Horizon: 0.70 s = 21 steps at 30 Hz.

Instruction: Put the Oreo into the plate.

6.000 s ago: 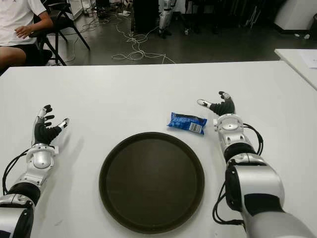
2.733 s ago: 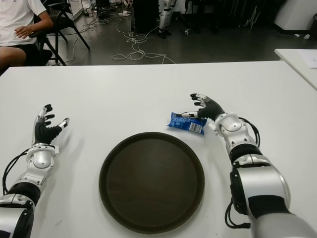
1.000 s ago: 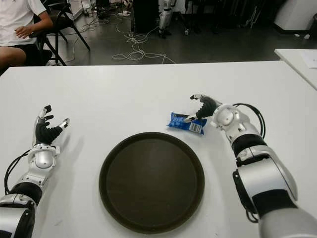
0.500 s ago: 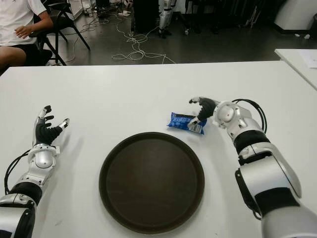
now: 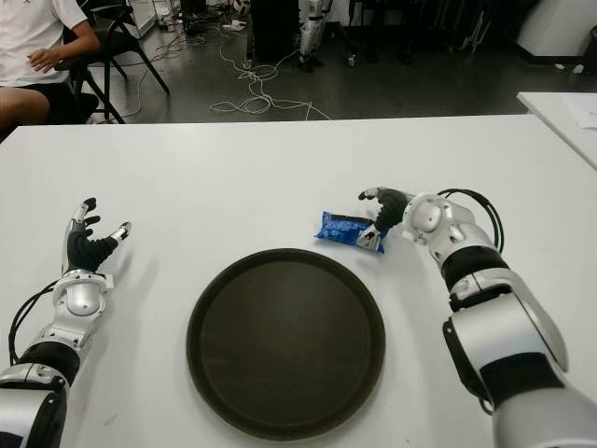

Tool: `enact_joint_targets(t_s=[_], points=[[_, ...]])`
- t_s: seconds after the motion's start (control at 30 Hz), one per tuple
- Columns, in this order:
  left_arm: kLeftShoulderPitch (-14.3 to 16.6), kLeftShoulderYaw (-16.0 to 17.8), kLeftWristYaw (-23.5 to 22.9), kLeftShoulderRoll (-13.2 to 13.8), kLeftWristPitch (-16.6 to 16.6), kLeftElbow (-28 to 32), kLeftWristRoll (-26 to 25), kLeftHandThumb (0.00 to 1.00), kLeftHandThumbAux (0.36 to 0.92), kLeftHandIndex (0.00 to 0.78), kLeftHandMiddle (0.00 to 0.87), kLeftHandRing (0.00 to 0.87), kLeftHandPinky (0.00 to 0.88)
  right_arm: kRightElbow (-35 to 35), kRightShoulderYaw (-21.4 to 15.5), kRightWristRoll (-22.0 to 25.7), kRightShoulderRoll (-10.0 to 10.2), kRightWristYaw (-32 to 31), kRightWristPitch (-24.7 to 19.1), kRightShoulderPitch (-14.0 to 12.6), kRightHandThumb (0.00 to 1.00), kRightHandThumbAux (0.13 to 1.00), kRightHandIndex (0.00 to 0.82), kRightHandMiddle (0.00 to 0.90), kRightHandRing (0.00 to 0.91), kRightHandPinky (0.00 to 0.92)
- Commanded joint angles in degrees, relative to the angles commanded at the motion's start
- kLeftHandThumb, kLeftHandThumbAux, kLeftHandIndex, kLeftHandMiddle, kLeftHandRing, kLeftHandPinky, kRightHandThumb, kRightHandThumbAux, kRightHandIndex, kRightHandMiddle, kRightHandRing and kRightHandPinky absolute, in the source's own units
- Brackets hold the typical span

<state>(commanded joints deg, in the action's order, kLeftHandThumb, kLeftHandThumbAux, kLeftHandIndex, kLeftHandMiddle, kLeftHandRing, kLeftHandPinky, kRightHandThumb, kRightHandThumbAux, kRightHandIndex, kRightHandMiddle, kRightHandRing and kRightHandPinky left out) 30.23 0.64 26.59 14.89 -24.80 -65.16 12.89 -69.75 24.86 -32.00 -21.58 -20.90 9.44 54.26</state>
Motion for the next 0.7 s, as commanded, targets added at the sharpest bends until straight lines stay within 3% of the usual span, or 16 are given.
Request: enact_joint_targets(t_s=[0.37,0.7], points=[[0.6,0.1,1.0,-0.7,0.9,-0.5,0.0,0.219,0.716,0.072,0.133,0.144,0.143,-1.4,2.0,-1.0,-0.3,-1.1,3.1,0.8,0.000,0.793,0.057,0.079,0.054,0.002],[0.4,0.6,0.4,-1.1,0.7,0.0,-0.6,0.229,0.711,0.064,0.110,0.112,0.116,-2.2,1.1,0.2,-0.1,-1.7,6.0,0.4,0.000,0.812,0.069,0.088,0.069,0.016]])
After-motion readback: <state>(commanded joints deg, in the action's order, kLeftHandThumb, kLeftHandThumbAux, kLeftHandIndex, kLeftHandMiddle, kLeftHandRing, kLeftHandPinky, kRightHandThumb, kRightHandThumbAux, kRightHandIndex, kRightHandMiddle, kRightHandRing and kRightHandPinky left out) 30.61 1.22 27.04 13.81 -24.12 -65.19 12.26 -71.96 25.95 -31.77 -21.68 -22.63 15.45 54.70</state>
